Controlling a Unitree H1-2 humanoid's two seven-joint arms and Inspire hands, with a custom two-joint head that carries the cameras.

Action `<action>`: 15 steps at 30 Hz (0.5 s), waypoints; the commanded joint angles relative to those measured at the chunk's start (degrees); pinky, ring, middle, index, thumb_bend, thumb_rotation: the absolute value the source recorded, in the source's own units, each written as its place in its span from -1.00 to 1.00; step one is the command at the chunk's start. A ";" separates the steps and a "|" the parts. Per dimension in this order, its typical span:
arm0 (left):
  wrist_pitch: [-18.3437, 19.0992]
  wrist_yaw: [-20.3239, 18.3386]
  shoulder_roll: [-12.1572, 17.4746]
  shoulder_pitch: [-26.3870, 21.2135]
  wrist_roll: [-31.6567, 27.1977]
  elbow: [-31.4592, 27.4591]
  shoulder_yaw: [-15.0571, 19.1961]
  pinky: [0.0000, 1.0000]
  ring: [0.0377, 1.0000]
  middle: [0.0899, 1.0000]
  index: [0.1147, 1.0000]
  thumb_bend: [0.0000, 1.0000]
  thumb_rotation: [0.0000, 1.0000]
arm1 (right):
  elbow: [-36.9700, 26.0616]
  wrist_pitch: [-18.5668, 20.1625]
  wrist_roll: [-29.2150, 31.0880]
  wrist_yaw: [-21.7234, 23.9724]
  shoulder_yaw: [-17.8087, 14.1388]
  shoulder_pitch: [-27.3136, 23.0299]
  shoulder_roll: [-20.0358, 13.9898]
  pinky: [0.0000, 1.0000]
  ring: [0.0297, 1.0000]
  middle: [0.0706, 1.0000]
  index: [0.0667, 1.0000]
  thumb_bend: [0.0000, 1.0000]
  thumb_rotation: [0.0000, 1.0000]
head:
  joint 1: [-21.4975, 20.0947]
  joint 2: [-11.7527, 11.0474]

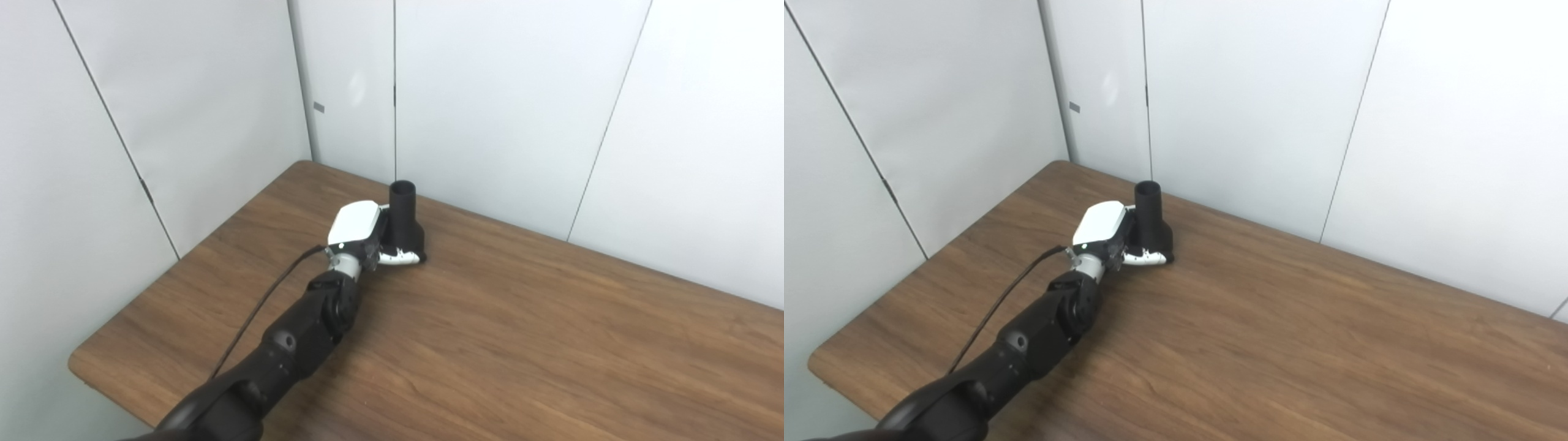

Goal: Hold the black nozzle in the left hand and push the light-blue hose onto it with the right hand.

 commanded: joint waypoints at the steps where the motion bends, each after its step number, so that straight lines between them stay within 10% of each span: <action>1: -2.75 1.53 -0.08 0.64 2.05 -0.13 -1.50 0.76 0.28 0.18 -0.11 0.04 -0.87 | -1.87 -2.86 -0.20 0.18 -0.22 -0.14 -0.78 -0.02 0.20 0.24 -0.08 -0.02 -0.66 | -0.04 0.05; 6: -5.99 2.78 -1.37 2.39 0.97 -2.81 -1.23 0.42 -0.31 -0.43 -0.15 0.02 -0.89 | -2.23 -2.31 -0.11 0.23 -0.15 -0.22 -0.80 -0.02 0.21 0.24 -0.08 -0.02 -0.66 | -0.80 0.27; 7: -6.84 2.20 -1.61 2.84 0.32 -3.57 -1.17 -0.19 -0.58 -0.62 -0.15 0.03 -0.90 | -2.29 -2.08 0.08 0.19 -0.23 -0.24 -0.74 -0.02 0.21 0.24 -0.08 -0.02 -0.66 | -0.80 0.27; 9: -8.30 2.26 -2.49 3.65 -0.20 -4.16 -1.16 -0.70 -0.79 -0.77 -0.15 0.03 -0.90 | -2.50 -1.86 0.12 0.18 -0.21 -0.24 -0.73 -0.01 0.21 0.24 -0.08 -0.02 -0.66 | -1.14 0.48; 15: -9.83 1.90 -4.22 5.18 1.00 -5.28 -1.97 -0.80 -0.79 -0.73 -0.16 0.03 -0.91 | -3.28 -1.65 -0.11 0.25 0.09 -0.13 -0.82 -0.02 0.19 0.23 -0.08 -0.02 -0.66 | -2.38 0.98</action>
